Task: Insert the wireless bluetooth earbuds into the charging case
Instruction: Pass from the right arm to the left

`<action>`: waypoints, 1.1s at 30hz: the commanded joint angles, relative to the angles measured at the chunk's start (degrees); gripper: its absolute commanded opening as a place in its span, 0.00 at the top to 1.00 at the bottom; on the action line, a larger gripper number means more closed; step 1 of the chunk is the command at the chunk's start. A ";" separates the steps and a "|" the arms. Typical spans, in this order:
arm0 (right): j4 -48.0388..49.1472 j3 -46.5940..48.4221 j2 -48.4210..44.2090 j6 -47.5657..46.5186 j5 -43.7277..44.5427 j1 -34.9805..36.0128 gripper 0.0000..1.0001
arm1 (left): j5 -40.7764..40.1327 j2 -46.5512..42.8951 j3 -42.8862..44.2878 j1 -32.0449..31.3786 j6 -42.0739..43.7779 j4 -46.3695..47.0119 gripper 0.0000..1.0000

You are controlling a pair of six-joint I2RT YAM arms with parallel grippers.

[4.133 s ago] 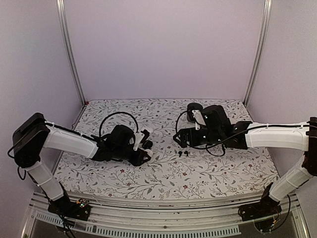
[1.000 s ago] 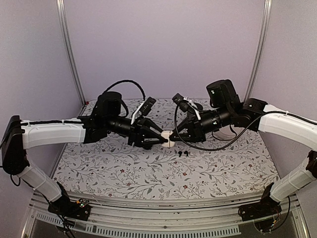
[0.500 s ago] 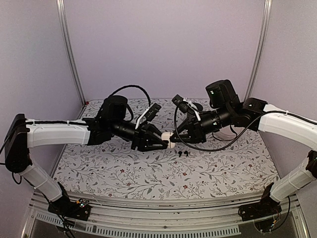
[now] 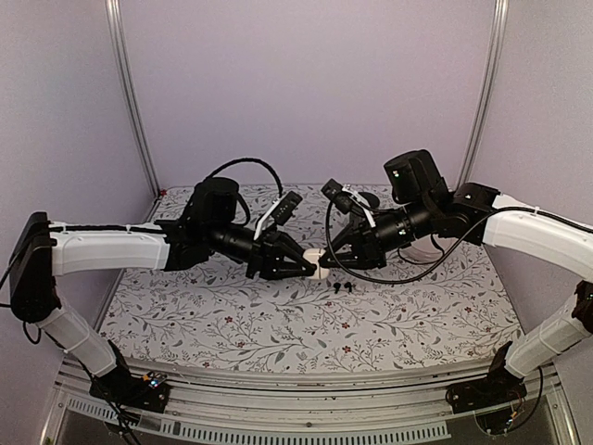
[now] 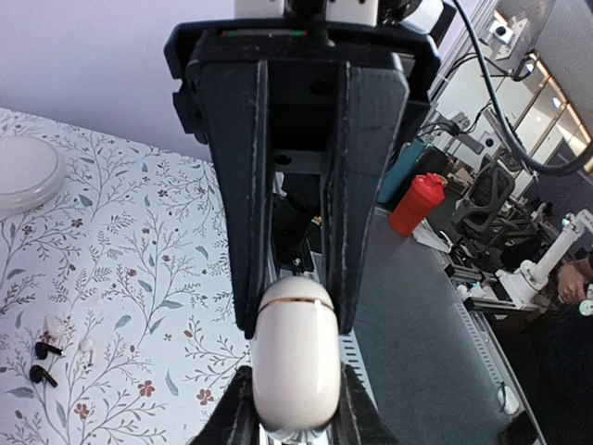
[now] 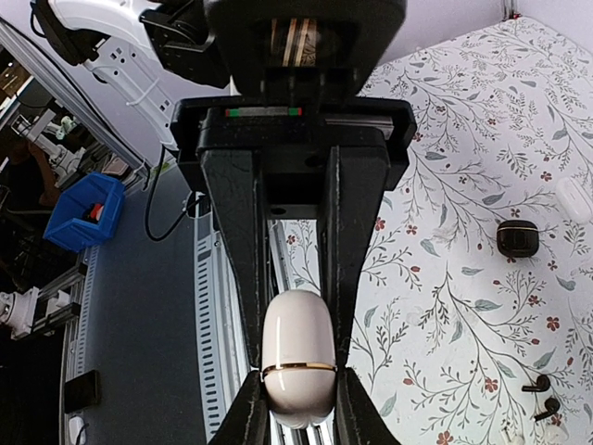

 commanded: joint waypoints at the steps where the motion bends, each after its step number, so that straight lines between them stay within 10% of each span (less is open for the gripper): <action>1: 0.73 1.21 0.90 -0.23 0.64 0.35 0.94 | 1.36 0.59 0.34 -0.54 -0.95 3.24 0.96; 13: 9.52 -3.65 -3.83 4.64 10.99 -0.14 0.30 | -2.96 -1.56 -8.70 1.26 -12.18 21.79 1.00; 33: 30.25 -14.68 -8.99 22.69 30.12 6.06 0.10 | -12.22 -3.10 -14.03 2.86 -23.47 43.52 1.00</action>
